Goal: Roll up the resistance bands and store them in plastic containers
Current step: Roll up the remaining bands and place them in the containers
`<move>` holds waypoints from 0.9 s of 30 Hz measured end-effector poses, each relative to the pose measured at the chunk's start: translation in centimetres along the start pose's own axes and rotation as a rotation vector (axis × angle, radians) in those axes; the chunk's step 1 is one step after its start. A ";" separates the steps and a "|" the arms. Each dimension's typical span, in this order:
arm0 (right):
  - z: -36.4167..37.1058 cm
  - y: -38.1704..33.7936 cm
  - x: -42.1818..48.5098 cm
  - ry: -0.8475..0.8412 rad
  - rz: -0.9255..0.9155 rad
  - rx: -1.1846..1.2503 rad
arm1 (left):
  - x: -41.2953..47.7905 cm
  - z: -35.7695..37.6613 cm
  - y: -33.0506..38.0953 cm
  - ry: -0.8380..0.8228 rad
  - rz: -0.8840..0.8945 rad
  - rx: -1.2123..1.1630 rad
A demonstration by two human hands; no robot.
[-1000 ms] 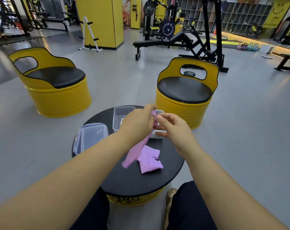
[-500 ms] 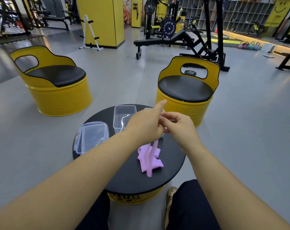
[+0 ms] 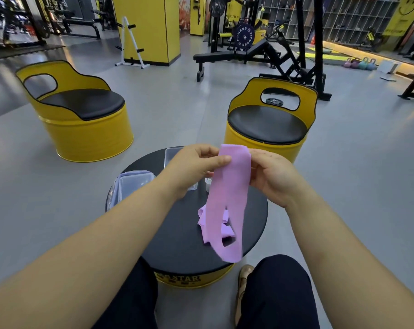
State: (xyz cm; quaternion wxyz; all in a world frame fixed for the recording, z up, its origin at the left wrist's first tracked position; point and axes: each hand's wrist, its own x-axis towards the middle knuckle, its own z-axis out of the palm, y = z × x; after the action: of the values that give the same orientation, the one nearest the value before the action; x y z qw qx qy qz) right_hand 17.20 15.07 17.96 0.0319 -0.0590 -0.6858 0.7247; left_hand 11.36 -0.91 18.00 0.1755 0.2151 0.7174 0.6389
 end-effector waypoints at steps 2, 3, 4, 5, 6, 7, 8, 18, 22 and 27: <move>-0.2 -0.3 0.0 0.032 -0.017 -0.009 | 0.0 0.2 0.2 0.000 0.008 -0.056; -0.3 -0.5 -0.1 0.048 -0.019 0.002 | 0.0 0.3 0.2 -0.001 0.008 -0.065; -0.5 -0.7 -0.1 0.058 -0.018 0.008 | 0.0 0.4 0.3 -0.005 0.005 -0.066; -0.5 -0.9 -0.2 0.055 -0.013 0.005 | 0.0 0.5 0.3 -0.006 0.001 -0.064; -0.6 -1.0 -0.4 0.047 -0.011 -0.012 | 0.1 0.6 0.4 -0.006 -0.002 -0.065; -0.6 -1.2 -0.5 0.043 -0.015 -0.036 | 0.1 0.8 0.4 -0.003 0.000 -0.064; -0.6 -1.3 -0.7 0.055 -0.033 -0.068 | 0.1 0.9 0.5 0.001 0.005 -0.060; -0.6 -2.9 -0.3 0.240 -0.364 -0.392 | -0.2 0.7 2.2 0.042 0.127 -0.012; -0.5 -3.4 -0.2 0.235 -0.379 -0.420 | -0.1 0.6 2.9 0.107 0.198 0.001; -0.7 -3.8 -0.6 0.186 -0.406 -0.428 | -0.3 0.9 3.6 0.104 0.202 0.017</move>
State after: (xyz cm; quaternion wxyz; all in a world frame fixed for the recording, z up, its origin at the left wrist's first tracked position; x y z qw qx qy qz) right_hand 17.79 15.93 21.78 0.2254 0.0076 -0.8148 0.5341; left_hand 12.36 0.04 21.47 0.0708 0.2546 0.7057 0.6574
